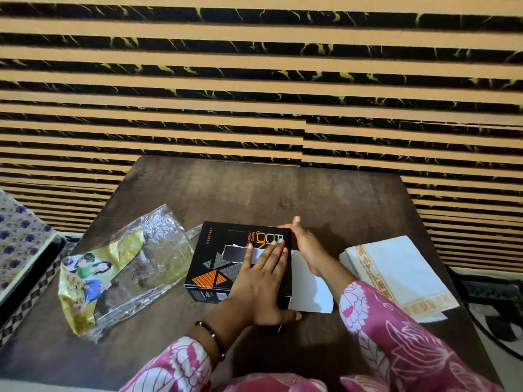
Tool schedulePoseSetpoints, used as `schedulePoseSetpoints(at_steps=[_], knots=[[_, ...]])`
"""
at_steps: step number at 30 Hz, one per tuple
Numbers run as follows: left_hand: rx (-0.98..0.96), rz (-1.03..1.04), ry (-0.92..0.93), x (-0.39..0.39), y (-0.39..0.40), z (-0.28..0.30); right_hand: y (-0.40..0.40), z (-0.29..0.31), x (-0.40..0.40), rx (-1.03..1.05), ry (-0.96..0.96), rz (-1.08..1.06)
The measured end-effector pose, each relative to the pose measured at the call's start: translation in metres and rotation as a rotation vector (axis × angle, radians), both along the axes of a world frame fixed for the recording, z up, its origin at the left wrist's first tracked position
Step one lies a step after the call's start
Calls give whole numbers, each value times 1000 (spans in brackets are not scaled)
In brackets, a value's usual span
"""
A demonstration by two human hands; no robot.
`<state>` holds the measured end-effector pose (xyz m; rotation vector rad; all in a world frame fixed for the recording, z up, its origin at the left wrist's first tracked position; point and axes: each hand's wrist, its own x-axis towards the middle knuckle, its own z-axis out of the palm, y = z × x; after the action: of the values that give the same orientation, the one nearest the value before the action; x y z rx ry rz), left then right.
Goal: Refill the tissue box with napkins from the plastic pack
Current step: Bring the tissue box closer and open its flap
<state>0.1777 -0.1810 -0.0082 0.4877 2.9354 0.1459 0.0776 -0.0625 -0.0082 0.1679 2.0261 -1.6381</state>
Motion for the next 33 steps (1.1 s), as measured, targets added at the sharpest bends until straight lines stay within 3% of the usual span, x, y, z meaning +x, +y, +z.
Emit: schedulePoseSetpoints(at_steps=[3, 6, 8, 13, 18, 23, 28, 31, 33], knots=[[6, 6, 4, 1, 0, 1, 10, -9, 12, 151, 47, -40], [16, 23, 14, 2, 2, 1, 34, -38, 35, 527, 407, 40], [22, 26, 13, 3, 2, 1, 46, -61, 51, 731, 545, 169], [20, 33, 10, 4, 2, 1, 58, -94, 70, 991, 567, 321], [16, 59, 8, 3, 5, 2, 61, -95, 64, 965, 590, 365], [67, 66, 14, 3, 5, 3, 72, -68, 55, 835, 473, 461], [201, 147, 60, -4, 30, 20, 118, -13, 50, 390, 531, -7], [436, 135, 118, -7, 72, 33, 169, 7, 39, 449, 546, -263], [621, 152, 29, -9, 105, 34, 204, 4, 26, 605, 448, -382]])
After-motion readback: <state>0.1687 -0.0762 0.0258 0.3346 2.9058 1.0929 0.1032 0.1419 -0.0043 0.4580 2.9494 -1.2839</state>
